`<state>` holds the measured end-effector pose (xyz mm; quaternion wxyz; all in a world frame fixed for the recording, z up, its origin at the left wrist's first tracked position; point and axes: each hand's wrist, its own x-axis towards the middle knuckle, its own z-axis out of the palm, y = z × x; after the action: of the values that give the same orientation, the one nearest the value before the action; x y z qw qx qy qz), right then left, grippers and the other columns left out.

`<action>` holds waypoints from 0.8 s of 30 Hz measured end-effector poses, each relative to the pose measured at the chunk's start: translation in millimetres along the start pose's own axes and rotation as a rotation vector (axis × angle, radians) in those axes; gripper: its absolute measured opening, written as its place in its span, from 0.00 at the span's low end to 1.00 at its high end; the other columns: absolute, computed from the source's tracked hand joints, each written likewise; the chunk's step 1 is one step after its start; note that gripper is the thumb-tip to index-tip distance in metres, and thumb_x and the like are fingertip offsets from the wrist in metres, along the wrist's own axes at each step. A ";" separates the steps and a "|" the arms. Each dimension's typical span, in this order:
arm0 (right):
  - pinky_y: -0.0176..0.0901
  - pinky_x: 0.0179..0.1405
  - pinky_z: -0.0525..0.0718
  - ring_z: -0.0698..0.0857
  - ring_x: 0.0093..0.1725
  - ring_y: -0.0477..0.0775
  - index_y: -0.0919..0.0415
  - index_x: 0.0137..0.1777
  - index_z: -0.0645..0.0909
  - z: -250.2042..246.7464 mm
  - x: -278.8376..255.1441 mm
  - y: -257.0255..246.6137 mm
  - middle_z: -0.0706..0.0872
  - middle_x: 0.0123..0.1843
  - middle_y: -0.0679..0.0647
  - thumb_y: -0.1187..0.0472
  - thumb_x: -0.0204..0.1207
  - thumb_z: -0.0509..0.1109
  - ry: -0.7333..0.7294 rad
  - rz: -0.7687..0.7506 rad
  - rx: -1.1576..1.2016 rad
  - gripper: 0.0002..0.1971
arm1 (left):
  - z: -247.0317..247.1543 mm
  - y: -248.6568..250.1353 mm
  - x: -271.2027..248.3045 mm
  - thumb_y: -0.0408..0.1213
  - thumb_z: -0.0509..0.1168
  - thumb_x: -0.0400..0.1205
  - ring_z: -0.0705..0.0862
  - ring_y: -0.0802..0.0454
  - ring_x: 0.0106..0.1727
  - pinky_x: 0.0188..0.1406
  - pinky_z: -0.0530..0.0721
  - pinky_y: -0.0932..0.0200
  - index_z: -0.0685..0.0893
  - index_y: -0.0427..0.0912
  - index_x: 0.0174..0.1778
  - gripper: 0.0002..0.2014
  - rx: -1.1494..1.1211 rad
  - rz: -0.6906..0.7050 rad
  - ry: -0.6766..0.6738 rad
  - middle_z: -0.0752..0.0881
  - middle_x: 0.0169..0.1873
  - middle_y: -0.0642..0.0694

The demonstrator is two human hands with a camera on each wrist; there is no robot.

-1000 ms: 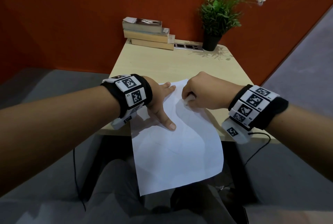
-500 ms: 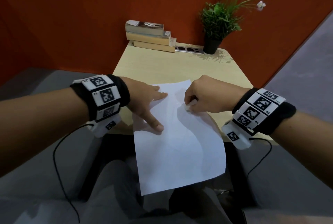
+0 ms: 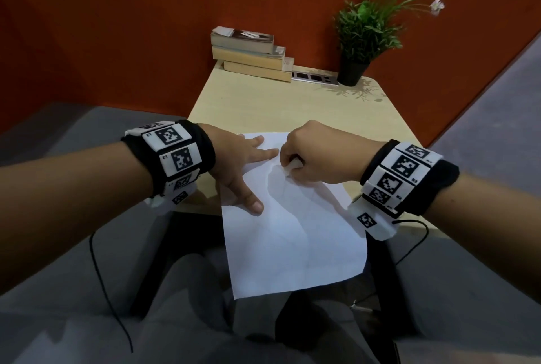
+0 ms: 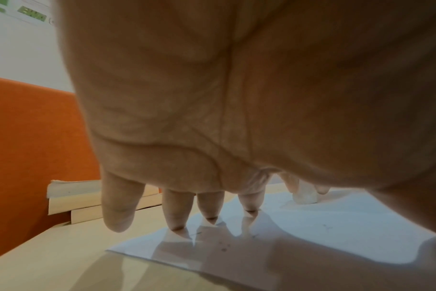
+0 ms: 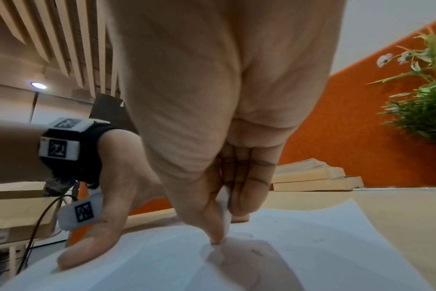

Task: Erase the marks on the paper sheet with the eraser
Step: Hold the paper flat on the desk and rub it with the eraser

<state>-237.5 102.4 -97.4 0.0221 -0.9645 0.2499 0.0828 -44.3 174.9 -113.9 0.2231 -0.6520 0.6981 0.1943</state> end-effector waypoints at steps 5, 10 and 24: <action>0.59 0.46 0.91 0.85 0.43 0.57 0.53 0.47 0.92 -3.8 5.4 7.8 0.88 0.42 0.51 0.62 0.76 0.70 -0.004 0.041 -0.041 0.09 | -3.5 1.5 4.3 0.87 0.65 0.57 0.43 0.42 0.93 0.89 0.53 0.31 0.32 0.70 0.88 0.70 0.019 -0.016 -0.007 0.32 0.90 0.56; 0.57 0.43 0.89 0.85 0.43 0.56 0.52 0.45 0.91 1.2 0.7 -0.9 0.89 0.41 0.52 0.61 0.76 0.72 -0.012 -0.022 -0.004 0.06 | -1.4 3.0 6.3 0.88 0.64 0.53 0.45 0.41 0.93 0.88 0.55 0.30 0.31 0.71 0.88 0.72 0.040 -0.031 -0.012 0.32 0.90 0.55; 0.58 0.47 0.92 0.88 0.45 0.55 0.53 0.51 0.94 -4.1 5.8 5.7 0.93 0.44 0.51 0.59 0.77 0.73 0.003 0.045 -0.014 0.08 | -1.8 1.6 5.8 0.87 0.66 0.55 0.42 0.42 0.93 0.88 0.53 0.29 0.30 0.69 0.88 0.72 0.018 -0.028 -0.010 0.32 0.90 0.56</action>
<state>-234.6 94.3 -94.4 0.0132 -0.9589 0.2710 0.0835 -46.3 169.2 -115.8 0.2352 -0.6586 0.6897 0.1879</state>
